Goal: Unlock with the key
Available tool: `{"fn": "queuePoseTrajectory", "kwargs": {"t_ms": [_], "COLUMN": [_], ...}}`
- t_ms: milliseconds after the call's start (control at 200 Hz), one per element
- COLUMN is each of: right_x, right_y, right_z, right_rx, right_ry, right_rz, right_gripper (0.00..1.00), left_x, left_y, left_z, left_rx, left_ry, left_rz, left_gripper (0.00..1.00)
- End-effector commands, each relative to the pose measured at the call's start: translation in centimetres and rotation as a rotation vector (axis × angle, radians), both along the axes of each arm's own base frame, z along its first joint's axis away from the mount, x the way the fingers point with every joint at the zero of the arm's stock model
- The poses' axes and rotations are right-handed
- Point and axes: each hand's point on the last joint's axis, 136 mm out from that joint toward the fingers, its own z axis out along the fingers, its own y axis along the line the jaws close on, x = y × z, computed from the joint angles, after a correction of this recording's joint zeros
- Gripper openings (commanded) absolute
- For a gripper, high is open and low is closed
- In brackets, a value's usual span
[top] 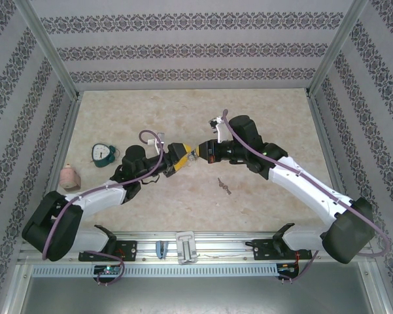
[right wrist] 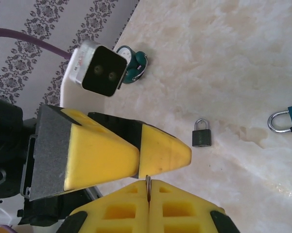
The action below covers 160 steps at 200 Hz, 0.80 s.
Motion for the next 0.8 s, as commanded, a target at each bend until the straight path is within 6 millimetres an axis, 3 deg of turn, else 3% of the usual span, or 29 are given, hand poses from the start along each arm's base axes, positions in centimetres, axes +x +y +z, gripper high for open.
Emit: {"fn": "queuePoseTrajectory", "kwargs": {"t_ms": [0,230,525,665,794], "right_x": [1.0,1.1,1.1,0.9,0.6], "right_y": [0.0,-0.2,0.0,0.1,0.3], "right_z": [0.0,-0.6,-1.2,-0.9,-1.4], "right_rx": [0.003,0.005,0.025,0.045,0.040], "right_ry": [-0.051,-0.056,-0.046,-0.052,-0.039], "right_rz": [-0.015,-0.032,-0.032,-0.025,-0.014], "right_gripper": [0.00,0.00,0.00,0.00,0.00], "left_x": [0.0,-0.2,-0.2,-0.1,0.0], "left_y": [-0.6,-1.6,-2.2,-2.5,-2.6], "left_z": [3.1,4.0,4.3,3.7,3.9], "left_rx": [-0.134,-0.150,-0.192,-0.191,-0.205], "left_ry": [-0.030,-0.029,-0.025,-0.008,-0.014], "left_rz": [-0.002,-0.029,-0.048,-0.050,-0.051], "left_gripper": [0.83,0.81,0.65,0.70,0.61]}}
